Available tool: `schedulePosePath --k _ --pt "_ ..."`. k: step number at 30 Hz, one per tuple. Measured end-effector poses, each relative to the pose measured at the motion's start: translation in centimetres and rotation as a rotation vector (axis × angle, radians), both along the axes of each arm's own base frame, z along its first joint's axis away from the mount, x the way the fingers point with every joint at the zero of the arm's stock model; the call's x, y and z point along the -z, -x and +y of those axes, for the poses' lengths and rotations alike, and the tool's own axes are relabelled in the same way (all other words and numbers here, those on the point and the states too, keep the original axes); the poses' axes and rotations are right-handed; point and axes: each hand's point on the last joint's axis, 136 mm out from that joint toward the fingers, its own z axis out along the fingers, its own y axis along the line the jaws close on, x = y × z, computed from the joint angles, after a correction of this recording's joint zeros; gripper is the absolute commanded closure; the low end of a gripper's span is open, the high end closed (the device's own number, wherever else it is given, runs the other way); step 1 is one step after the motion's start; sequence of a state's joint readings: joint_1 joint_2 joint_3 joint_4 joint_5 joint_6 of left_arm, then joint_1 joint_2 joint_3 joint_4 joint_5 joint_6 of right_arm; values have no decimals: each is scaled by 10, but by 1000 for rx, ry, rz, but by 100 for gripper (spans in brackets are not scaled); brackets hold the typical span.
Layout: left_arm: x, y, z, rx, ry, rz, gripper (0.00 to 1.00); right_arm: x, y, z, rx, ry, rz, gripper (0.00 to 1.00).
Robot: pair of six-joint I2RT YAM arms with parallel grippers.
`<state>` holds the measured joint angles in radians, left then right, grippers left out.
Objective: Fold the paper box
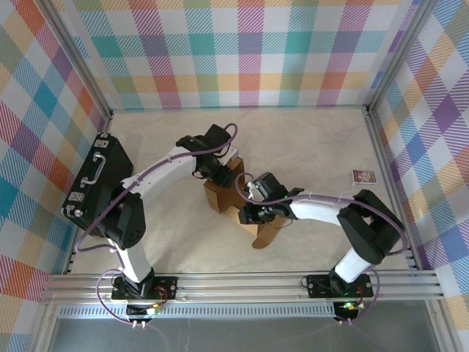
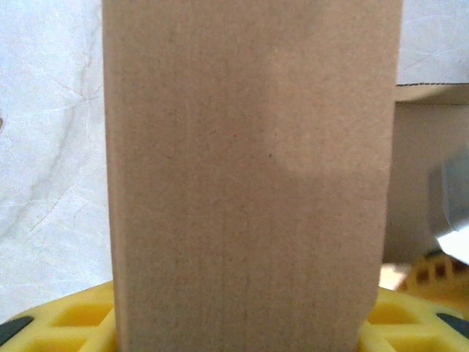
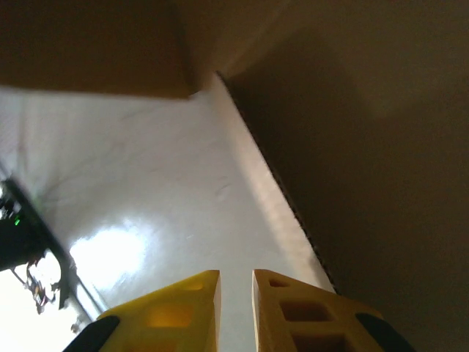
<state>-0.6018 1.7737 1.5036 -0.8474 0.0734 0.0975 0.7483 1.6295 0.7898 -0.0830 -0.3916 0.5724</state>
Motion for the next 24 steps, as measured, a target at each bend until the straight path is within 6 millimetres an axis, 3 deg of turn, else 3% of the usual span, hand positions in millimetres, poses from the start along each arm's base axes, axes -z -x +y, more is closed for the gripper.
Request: schedulePosePath --k 3,9,15,24 --pt "0 1 -1 2 5 4 47 20 -5 -3 17 32 44 81" --pt "0 0 1 2 -7 -1 47 25 -7 7 10 4 78 83" --pt "1 -1 2 -1 -12 -5 47 24 -7 9 19 -13 77 82" --pt "1 1 4 -6 -20 3 47 1 -11 1 38 -20 -19 67"
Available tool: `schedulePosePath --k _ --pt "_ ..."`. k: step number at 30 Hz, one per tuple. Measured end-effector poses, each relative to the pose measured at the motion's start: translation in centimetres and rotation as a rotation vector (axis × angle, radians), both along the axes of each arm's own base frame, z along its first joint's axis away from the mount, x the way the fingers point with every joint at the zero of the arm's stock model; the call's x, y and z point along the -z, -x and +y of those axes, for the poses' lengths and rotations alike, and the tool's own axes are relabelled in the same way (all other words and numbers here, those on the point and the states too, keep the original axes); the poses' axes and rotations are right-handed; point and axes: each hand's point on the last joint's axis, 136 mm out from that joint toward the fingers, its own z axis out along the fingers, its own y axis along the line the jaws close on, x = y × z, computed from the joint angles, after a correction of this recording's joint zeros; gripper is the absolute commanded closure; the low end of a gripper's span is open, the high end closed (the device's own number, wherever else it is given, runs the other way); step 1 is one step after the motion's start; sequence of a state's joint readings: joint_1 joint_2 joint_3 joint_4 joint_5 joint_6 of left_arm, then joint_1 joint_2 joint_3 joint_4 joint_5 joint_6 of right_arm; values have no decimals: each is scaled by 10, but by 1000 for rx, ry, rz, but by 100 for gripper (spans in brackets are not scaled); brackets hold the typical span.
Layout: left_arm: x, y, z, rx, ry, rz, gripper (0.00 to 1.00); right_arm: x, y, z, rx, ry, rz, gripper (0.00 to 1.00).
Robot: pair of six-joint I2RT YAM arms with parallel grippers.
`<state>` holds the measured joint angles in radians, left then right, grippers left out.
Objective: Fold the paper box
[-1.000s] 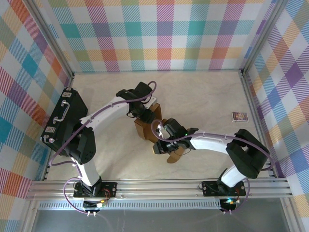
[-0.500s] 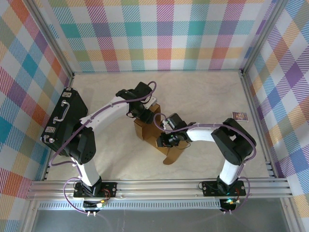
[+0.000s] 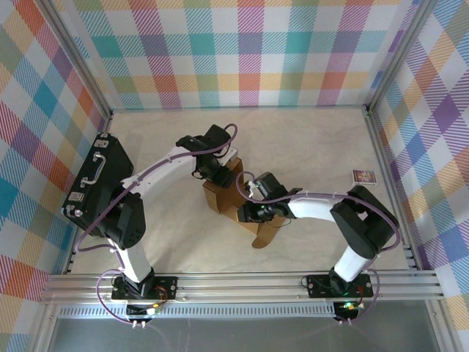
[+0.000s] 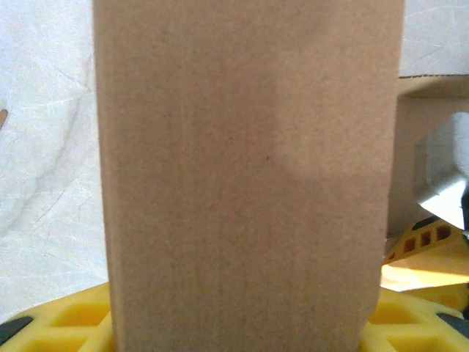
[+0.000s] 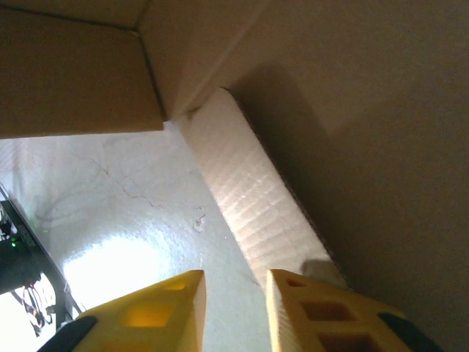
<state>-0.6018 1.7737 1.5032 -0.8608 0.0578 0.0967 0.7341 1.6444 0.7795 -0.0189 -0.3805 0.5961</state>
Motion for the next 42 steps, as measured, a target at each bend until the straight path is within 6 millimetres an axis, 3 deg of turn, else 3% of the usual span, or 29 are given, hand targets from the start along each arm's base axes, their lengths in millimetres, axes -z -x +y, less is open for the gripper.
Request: schedulePosePath --k 4,9,12,14,17,19,21,25,29,34,42 --pt "0 0 0 -1 0 1 47 -21 -4 -3 1 -12 -70 59" --pt "0 0 0 -3 0 2 47 -64 -10 -15 15 -26 -212 50" --pt "0 0 0 -3 0 2 46 -90 -16 -32 54 -23 -305 48" --pt "0 0 0 -3 0 2 47 -97 -21 -55 117 -4 -349 46" --pt "0 0 0 -3 0 2 47 -89 -28 -99 238 49 -364 45" --pt "0 0 0 -3 0 2 47 -72 -29 -130 324 105 -337 36" --pt "0 0 0 -3 0 2 47 -53 -27 -154 392 169 -298 36" --pt "0 0 0 -3 0 2 47 -20 -20 -179 456 240 -182 37" --pt "0 0 0 -3 0 2 47 -1 -18 -185 473 270 -103 38" --pt "0 0 0 -3 0 2 47 18 -24 -177 461 251 -20 49" --pt "0 0 0 -3 0 2 47 7 -37 -155 421 119 -24 54"
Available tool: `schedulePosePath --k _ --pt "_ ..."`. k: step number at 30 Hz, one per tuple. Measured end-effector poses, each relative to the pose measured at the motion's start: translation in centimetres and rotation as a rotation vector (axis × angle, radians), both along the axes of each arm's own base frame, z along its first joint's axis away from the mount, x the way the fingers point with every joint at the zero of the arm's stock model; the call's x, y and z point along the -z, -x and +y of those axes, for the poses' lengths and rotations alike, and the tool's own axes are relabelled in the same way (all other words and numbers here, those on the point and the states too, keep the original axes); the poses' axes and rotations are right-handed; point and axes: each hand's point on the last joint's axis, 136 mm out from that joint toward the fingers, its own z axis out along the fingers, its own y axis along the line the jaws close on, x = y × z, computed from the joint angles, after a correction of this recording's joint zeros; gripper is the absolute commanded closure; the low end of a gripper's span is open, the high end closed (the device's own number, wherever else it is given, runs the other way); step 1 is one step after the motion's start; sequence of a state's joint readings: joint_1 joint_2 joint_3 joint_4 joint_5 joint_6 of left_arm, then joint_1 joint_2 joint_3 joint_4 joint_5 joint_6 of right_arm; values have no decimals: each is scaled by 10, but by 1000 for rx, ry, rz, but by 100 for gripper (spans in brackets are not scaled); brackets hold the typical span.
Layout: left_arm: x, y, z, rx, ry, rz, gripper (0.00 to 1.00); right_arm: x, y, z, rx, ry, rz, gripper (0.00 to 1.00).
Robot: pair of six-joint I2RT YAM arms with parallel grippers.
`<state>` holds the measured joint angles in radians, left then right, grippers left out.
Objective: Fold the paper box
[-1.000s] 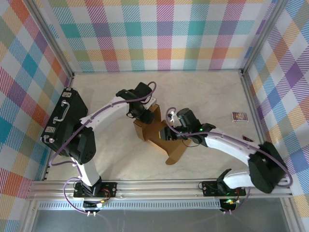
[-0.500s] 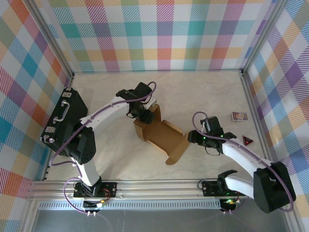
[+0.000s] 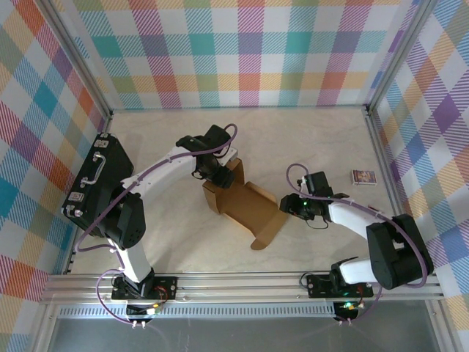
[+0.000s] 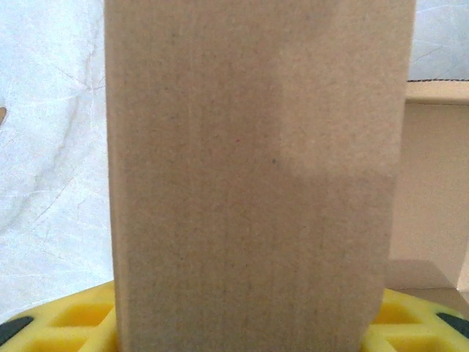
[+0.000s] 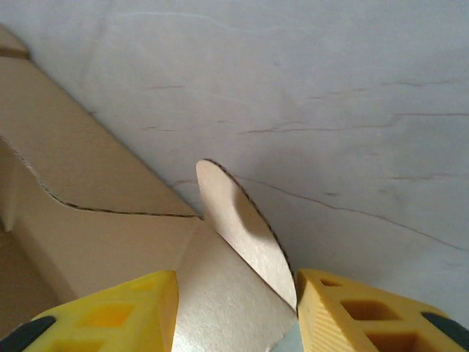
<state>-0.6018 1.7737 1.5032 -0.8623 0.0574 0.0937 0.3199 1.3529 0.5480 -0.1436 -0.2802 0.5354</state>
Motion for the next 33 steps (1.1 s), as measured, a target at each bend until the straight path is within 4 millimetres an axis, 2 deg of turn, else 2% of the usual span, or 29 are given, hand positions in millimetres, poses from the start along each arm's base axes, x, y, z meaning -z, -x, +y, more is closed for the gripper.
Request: schedulePosePath --k 15,27,33 --pt "0 0 0 -1 -3 -2 47 -43 11 38 -98 -262 -11 55" --pt "0 1 -1 3 7 5 47 -54 16 58 -171 -349 -6 56" --pt "0 2 -3 7 16 12 46 -60 11 66 -201 -353 -22 56"
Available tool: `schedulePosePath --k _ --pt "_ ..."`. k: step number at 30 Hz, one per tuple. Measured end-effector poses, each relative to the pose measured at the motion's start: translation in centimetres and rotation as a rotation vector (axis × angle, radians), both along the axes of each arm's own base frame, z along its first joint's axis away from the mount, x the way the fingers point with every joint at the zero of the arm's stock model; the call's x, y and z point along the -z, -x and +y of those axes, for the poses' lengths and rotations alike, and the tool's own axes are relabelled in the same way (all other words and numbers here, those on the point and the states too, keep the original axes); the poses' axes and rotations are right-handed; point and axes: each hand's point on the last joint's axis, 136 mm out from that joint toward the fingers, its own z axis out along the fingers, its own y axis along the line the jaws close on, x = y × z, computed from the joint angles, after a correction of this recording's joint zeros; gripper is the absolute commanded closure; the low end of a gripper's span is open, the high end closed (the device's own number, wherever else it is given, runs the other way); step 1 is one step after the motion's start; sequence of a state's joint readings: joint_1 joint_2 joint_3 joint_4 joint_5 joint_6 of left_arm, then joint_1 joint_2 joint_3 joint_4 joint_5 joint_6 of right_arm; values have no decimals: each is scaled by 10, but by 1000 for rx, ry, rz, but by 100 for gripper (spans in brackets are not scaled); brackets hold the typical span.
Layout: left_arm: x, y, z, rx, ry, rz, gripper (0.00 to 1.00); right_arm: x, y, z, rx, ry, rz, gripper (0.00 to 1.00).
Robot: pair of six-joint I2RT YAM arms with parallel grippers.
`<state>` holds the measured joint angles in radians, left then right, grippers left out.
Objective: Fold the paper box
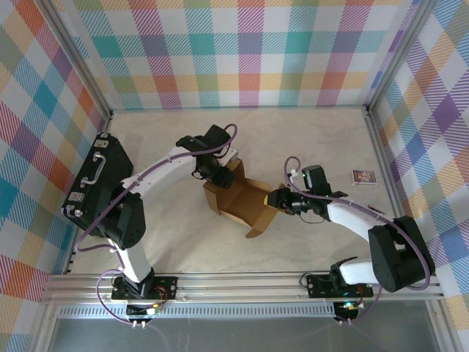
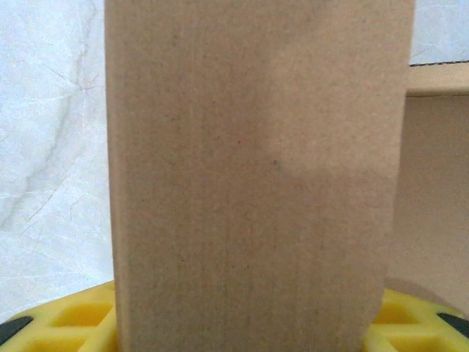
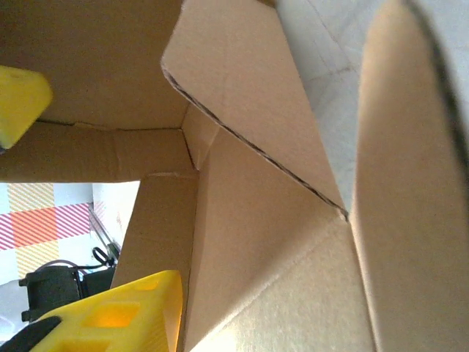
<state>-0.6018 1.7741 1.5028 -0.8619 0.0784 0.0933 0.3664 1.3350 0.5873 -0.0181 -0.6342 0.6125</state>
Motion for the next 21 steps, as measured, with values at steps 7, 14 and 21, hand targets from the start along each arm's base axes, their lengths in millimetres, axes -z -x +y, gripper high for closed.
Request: schedulePosePath --k 7,14,21 --pt "0 1 -1 3 8 5 46 -29 -15 11 -37 -30 -96 56" --pt "0 2 -3 6 14 10 46 -31 -16 16 -59 -30 -120 53" --pt "-1 3 -6 1 34 22 46 -42 -22 27 -85 -63 -172 46"
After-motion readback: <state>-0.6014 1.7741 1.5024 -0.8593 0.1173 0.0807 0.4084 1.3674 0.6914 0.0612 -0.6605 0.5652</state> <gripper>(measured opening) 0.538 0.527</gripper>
